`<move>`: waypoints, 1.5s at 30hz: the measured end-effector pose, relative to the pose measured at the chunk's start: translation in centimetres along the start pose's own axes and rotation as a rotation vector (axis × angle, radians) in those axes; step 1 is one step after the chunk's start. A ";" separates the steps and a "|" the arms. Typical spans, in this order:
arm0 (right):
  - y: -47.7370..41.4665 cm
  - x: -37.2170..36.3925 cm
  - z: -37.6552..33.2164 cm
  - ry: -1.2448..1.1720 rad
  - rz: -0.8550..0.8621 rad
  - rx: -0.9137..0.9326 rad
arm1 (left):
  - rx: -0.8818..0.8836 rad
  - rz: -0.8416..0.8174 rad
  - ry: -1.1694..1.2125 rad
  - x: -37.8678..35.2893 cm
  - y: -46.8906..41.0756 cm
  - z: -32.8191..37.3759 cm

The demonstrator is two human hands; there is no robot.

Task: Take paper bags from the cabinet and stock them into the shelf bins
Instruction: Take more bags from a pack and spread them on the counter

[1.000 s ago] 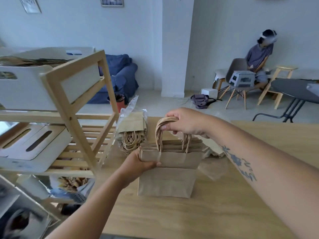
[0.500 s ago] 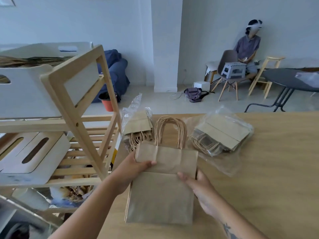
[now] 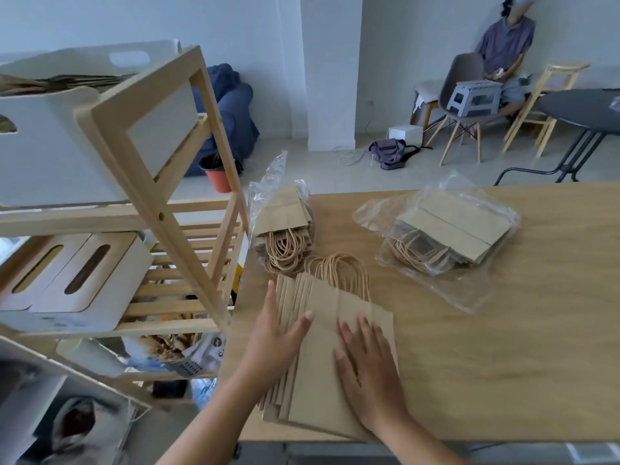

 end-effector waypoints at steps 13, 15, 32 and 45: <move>4.3 4.8 13.3 0.383 -0.023 -0.296 | 0.008 -0.035 -0.776 -8.5 -1.7 -5.6; 4.7 5.0 14.1 0.392 -0.030 -0.309 | -0.015 -0.029 -0.785 -9.5 -1.8 -5.6; 4.9 5.1 14.8 0.403 0.008 -0.270 | 0.003 0.061 -0.839 -10.7 -2.0 -6.2; 4.9 6.1 15.4 0.374 -0.007 -0.278 | -0.009 0.069 -0.772 -10.5 -1.9 -6.3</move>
Point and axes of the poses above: each hand's wrist, its own y-axis away from the middle knuckle, its own x-axis out of the back of the hand, z = x × y, the point moved 5 cm from there along -y, towards the middle knuckle, and after that the axes turned 10 degrees about -z, right-handed, at the moved point
